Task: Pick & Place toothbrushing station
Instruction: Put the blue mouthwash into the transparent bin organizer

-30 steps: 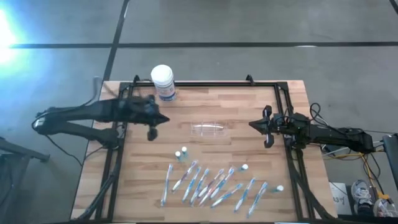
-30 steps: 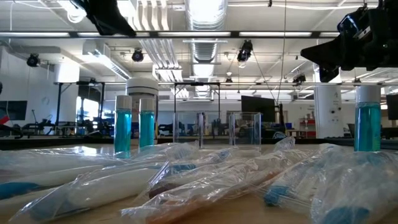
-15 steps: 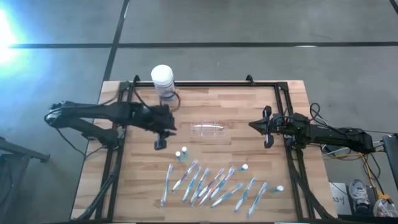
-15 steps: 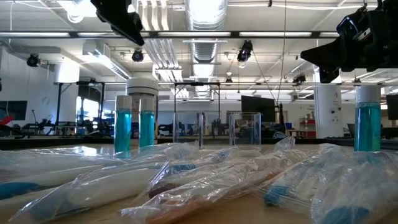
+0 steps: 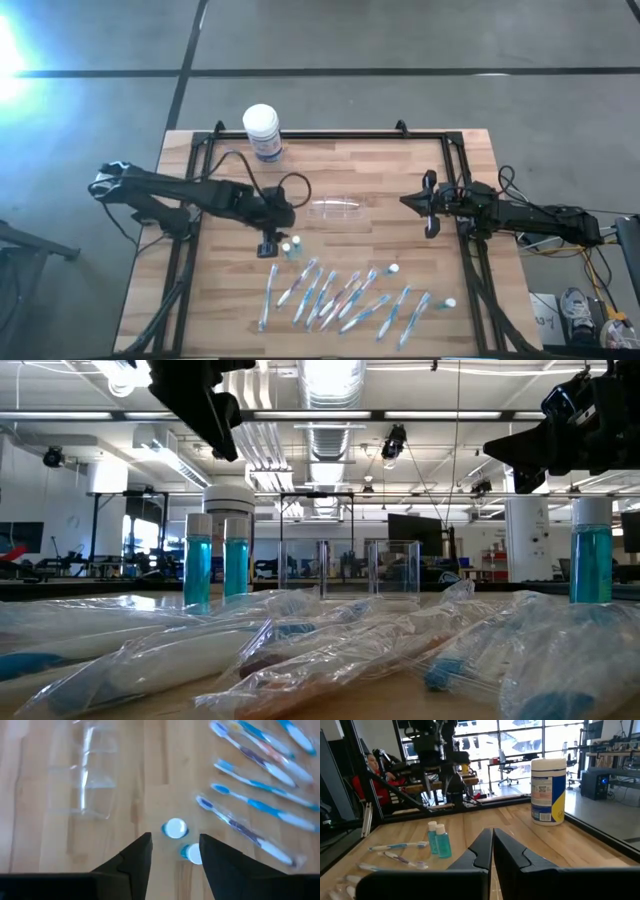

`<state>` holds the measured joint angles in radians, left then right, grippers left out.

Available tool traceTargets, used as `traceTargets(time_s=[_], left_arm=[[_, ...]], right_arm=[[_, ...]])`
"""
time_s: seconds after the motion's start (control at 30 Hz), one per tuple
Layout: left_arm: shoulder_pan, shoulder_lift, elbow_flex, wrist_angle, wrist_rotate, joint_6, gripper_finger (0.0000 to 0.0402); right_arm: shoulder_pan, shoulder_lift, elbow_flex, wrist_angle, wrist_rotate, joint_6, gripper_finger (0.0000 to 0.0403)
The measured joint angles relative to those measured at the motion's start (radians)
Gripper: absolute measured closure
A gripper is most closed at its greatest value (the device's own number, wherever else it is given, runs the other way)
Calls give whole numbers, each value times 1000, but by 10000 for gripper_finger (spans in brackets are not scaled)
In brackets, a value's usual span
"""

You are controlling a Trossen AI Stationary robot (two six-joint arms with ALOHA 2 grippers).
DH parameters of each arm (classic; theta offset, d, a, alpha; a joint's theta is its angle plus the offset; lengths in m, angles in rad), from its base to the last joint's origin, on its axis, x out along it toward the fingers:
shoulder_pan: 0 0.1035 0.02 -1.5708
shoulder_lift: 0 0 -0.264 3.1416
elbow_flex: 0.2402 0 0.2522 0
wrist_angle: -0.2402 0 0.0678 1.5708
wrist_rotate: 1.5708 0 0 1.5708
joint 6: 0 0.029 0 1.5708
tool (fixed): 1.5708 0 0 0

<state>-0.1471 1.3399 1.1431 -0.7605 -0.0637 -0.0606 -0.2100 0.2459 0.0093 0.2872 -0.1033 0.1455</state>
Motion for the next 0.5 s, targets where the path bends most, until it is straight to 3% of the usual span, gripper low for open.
traceTargets(time_s=[0.2,0.37,0.5], left_arm=[[-35,11,0,0,2,26,231],[-40,15,-1,0,-15,-163,231],[-44,20,-2,-1,-36,-171,231]], right_arm=[[0,0,0,0,0,0,390],[0,0,0,0,0,4,390],[0,0,0,0,0,4,390]])
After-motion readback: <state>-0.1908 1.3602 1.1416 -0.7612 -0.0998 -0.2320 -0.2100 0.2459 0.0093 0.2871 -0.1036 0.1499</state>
